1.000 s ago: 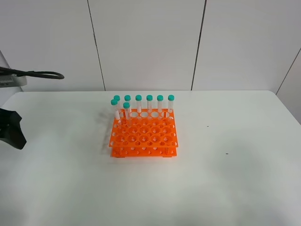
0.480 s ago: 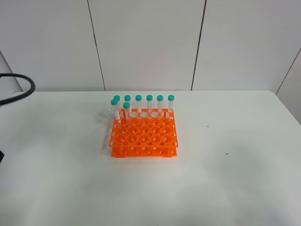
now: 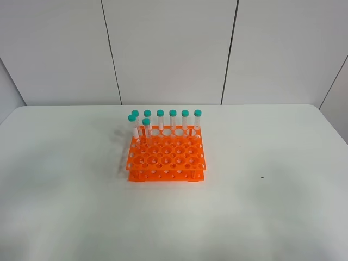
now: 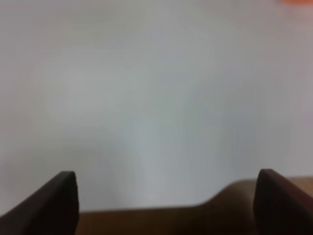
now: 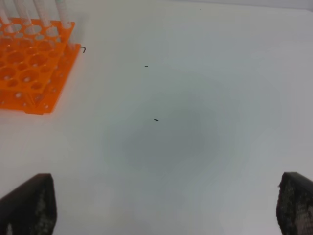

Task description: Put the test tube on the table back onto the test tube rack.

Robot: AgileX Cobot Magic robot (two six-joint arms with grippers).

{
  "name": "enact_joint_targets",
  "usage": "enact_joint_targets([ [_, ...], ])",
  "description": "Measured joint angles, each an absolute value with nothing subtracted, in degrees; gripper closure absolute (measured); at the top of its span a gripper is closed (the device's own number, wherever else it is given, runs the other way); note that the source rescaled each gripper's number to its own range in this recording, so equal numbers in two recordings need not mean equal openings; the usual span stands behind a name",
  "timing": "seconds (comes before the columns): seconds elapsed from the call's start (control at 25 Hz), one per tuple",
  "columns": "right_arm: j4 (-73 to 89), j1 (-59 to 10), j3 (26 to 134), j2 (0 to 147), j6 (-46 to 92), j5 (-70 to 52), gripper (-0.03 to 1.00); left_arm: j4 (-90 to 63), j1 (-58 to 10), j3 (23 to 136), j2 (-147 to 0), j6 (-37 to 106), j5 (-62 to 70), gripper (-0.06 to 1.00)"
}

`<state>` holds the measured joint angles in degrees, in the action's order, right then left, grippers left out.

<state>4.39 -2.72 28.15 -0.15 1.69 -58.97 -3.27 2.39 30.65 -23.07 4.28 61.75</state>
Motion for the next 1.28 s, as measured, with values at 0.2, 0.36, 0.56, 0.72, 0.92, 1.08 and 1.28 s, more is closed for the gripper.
enact_joint_targets([
  [0.2,4.54,-2.72,28.15,-0.15,1.69,-58.97,-0.03,-3.27,2.39,28.9,-13.09,4.28,60.65,-0.06],
  [0.36,4.54,-2.72,28.15,-0.15,1.69,-58.97,-0.03,-3.27,2.39,28.83,-5.34,4.28,60.6,-0.06],
  [0.56,4.54,-2.72,28.15,-0.15,1.69,-58.97,-0.03,-3.27,2.39,28.83,0.22,4.28,60.66,-0.06],
  [0.72,4.54,-2.72,28.15,-0.15,1.69,-58.97,-0.03,-3.27,2.39,28.83,0.34,4.26,60.66,-0.06],
  [0.92,4.54,-2.72,28.15,-0.15,1.69,-58.97,-0.03,-3.27,2.39,28.83,0.34,4.22,60.66,-0.06],
  [1.08,4.54,-2.72,28.15,-0.15,1.69,-58.97,-0.03,-3.27,2.33,28.83,0.34,4.22,60.66,-0.06],
  [1.28,4.54,-2.72,28.15,-0.15,1.69,-58.97,-0.03,-3.27,2.33,28.83,0.34,4.22,60.66,-0.06],
])
